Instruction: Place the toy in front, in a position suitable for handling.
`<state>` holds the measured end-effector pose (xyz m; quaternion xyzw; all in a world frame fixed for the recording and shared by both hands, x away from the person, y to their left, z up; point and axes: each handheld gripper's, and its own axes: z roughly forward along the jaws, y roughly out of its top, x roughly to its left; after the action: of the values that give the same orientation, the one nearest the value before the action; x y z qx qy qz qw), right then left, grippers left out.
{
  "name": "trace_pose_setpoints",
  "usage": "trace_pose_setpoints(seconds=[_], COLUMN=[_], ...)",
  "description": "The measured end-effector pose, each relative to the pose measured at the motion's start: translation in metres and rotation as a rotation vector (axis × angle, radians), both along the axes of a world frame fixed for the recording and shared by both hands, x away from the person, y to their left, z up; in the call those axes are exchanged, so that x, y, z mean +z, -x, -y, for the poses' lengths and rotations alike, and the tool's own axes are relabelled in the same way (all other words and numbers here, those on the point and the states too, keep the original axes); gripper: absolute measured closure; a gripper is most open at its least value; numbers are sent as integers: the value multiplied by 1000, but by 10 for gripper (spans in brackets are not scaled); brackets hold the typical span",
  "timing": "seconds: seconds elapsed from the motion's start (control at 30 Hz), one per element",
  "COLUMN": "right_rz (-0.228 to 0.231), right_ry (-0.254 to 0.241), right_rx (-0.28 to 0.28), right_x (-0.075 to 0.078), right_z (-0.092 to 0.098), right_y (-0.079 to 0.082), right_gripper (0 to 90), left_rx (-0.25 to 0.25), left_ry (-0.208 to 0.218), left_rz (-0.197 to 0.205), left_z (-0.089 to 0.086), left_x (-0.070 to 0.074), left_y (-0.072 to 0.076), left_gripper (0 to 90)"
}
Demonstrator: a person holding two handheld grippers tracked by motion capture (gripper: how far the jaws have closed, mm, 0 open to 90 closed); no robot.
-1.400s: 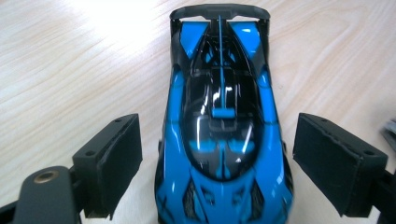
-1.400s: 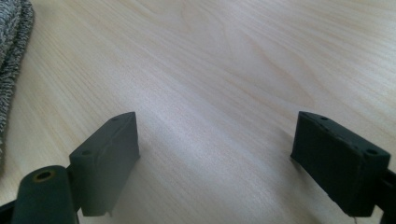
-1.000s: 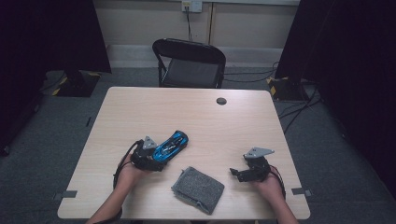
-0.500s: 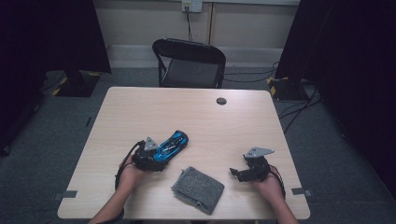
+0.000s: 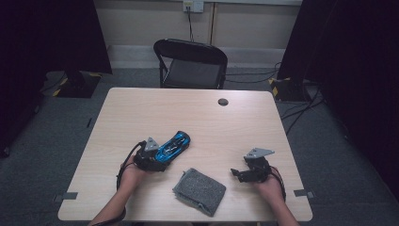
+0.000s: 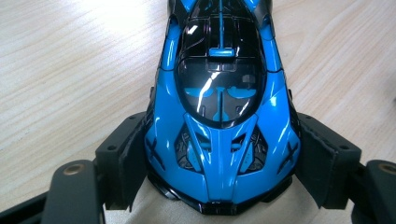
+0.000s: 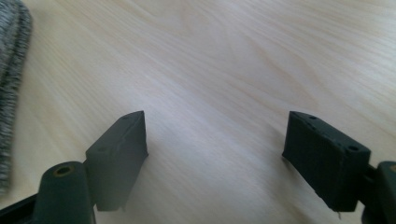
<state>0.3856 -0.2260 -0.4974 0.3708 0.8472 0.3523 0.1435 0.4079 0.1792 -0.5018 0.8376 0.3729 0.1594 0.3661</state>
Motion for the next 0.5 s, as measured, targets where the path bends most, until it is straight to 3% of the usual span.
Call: trace_pose_setpoints(seconds=[0.07,0.23,0.27,0.5], right_rz=[-4,22,29,-5], right_ry=[-7,-71,-84,-126], right_rx=[3,91,122,235], right_x=[3,24,29,30], right_z=[-4,-31,-46,-75], right_y=[1,15,24,40], right_gripper=[211,232,254,325], left_rx=[-1,-3,-3,-3], left_ry=[5,17,17,18], left_rz=[-1,5,5,5], left_z=[0,-2,-2,-2], left_x=[0,-2,-2,-2], left_y=[0,1,1,1], left_gripper=[256,255,255,253])
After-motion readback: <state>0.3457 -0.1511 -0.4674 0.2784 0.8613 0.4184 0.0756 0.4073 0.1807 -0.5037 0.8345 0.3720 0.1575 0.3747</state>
